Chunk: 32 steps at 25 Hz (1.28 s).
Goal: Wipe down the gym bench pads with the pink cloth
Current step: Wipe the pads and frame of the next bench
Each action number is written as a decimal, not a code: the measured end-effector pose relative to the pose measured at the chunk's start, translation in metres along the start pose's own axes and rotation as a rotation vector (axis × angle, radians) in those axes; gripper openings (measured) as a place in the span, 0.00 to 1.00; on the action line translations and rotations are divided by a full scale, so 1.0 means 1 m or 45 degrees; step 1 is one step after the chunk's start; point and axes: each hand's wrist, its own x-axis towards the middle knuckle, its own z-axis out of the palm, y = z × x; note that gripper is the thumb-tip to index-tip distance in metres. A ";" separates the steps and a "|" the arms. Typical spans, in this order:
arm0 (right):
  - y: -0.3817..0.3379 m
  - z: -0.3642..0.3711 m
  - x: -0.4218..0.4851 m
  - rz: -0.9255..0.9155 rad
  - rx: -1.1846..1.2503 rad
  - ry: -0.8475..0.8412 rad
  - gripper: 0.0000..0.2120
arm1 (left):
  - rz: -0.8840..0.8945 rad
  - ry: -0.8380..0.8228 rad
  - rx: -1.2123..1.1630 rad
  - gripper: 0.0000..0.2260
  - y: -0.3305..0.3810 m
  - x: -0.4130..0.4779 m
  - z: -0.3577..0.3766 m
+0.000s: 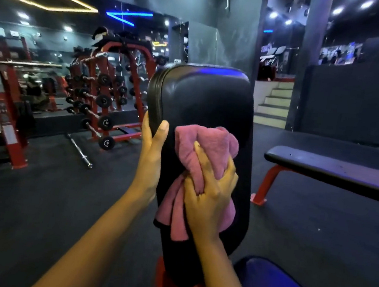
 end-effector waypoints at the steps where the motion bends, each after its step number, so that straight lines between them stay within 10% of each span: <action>1: 0.000 0.000 -0.012 -0.031 -0.018 -0.021 0.20 | -0.048 -0.030 0.020 0.39 -0.004 -0.004 -0.003; 5: 0.004 -0.007 -0.034 -0.228 0.062 -0.046 0.14 | -0.328 -0.169 -0.141 0.33 -0.030 -0.040 -0.007; 8: 0.030 -0.005 -0.016 -0.194 0.047 -0.022 0.16 | -0.095 -0.055 0.044 0.36 -0.045 -0.051 -0.005; 16: 0.129 -0.010 0.048 0.789 0.110 0.072 0.23 | -0.018 0.017 0.336 0.34 -0.069 -0.073 -0.002; 32: 0.043 -0.027 -0.156 0.284 0.048 -0.140 0.23 | -0.092 -0.033 0.271 0.35 -0.098 -0.106 -0.014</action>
